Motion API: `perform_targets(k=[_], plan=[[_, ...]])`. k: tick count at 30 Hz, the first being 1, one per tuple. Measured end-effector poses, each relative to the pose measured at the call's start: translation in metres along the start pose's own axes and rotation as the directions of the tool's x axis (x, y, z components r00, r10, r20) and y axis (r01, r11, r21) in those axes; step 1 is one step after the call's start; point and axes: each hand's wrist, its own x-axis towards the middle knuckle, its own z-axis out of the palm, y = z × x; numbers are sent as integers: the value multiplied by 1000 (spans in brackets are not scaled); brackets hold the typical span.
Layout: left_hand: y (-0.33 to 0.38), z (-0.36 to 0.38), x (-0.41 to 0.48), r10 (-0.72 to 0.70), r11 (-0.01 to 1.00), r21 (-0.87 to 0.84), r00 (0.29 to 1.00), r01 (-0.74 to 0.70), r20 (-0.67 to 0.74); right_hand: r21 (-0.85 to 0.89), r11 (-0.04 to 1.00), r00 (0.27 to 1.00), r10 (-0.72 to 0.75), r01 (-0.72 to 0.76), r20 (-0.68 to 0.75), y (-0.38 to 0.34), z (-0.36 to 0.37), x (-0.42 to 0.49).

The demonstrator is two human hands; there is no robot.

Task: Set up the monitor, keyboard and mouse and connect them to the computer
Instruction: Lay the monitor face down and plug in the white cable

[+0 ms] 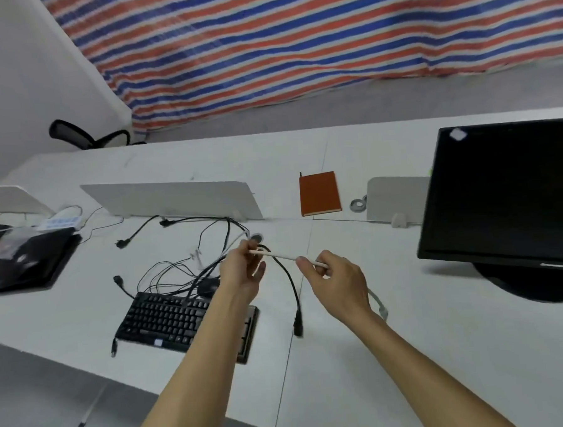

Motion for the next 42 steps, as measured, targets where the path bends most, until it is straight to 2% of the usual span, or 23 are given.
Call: perform_targets(k=[2, 5, 8, 10, 13, 17, 19, 21, 24, 26, 29, 31, 33, 35, 37, 40, 42], plan=[[34, -13, 11, 2, 997, -73, 999, -6, -53, 29, 999, 997, 28, -26, -73, 5, -10, 6], [74, -28, 20, 62, 993, -98, 997, -67, -53, -51, 997, 985, 56, -65, -166, 21, -25, 19], [101, -36, 20, 195, 981, 22, 981, -194, -19, -188, 971, 973, 106, -145, -204, 34, -32, 31], [113, -37, 15, 259, 960, 100, 965, -261, 34, -213, 967, 990, 126, -138, -67, 27, -30, 37], [123, -30, 4, 299, 944, 101, 944, -313, 136, -96, 992, 977, 103, -86, 187, -14, -14, 41], [137, -17, -11, 427, 856, 209, 874, -473, 231, 130, 989, 979, -93, 70, 182, -102, 0, 59], [144, -12, -17, 464, 811, 242, 837, -533, 292, 104, 980, 966, -188, 171, 176, -142, 4, 67], [156, -9, -20, 448, 843, 164, 838, -512, 311, 36, 968, 959, -250, 247, 133, -167, 8, 75], [185, -19, -9, 372, 928, -70, 897, -366, 239, 45, 953, 954, -301, 301, -7, -171, 12, 84], [202, -32, 2, 324, 939, -177, 932, -296, 164, 70, 959, 960, -268, 273, -82, -152, 8, 86], [219, -60, 23, 297, 933, -235, 952, -272, 79, 67, 983, 977, -162, 173, -140, -103, -7, 84], [219, -74, 32, 276, 942, -209, 960, -261, 47, -66, 995, 989, -84, 76, -119, -66, -17, 80], [206, -75, 34, 272, 957, -107, 962, -268, 21, -244, 969, 998, 30, -44, -59, -35, -20, 73], [181, -62, 25, 259, 966, -34, 963, -257, 75, -354, 924, 987, 161, -145, 16, -11, -18, 66], [153, -43, 9, 223, 974, -6, 955, -226, 193, -320, 935, 971, 200, -149, 131, -3, -17, 55], [108, -17, -10, 150, 961, 156, 907, -227, 394, -116, 993, 958, 67, -35, 277, -24, -15, 37], [83, -5, -17, 118, 913, 282, 852, -295, 510, 52, 998, 964, -32, 19, 264, -48, -12, 25]])
